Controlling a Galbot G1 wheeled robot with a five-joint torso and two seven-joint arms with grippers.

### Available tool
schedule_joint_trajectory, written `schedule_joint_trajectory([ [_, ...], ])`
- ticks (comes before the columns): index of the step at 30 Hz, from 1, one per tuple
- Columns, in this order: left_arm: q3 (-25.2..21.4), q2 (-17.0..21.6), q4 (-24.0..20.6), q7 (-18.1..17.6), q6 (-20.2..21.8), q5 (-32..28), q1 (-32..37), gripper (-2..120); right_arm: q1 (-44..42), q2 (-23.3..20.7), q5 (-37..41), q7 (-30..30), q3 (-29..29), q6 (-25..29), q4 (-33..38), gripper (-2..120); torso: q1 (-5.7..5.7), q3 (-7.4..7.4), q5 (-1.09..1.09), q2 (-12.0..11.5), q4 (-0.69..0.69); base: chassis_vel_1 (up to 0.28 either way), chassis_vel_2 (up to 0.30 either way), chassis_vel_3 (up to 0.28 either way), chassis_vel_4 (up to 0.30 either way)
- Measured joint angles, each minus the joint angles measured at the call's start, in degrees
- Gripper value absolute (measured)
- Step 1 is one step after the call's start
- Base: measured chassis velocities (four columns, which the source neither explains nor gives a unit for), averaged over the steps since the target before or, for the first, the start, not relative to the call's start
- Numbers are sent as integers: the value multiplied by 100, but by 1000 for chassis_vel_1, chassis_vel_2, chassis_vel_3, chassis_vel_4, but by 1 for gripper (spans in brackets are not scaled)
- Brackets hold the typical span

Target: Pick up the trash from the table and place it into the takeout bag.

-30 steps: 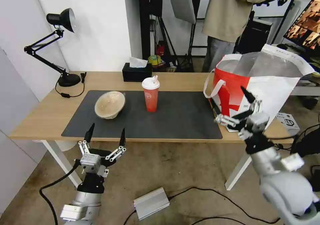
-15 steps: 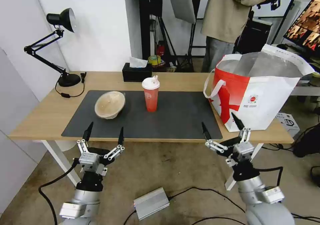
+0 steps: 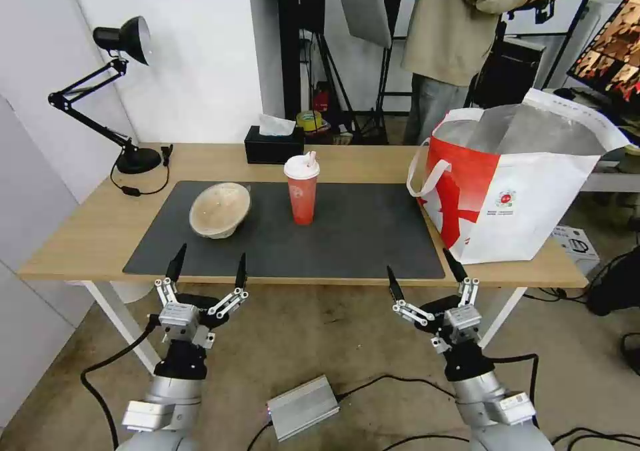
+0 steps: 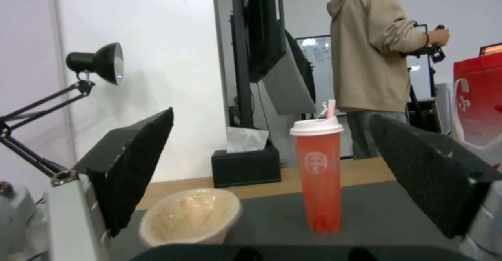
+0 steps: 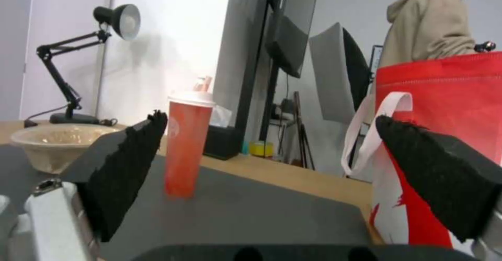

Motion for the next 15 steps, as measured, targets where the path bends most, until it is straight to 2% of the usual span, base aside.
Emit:
schedule_joint_trajectory([
  [15,48,19,196,31,15,91,-111,100,105,-63,92,21,136,-18,-57,100,0,0,0,0,0,0,0,0,0],
])
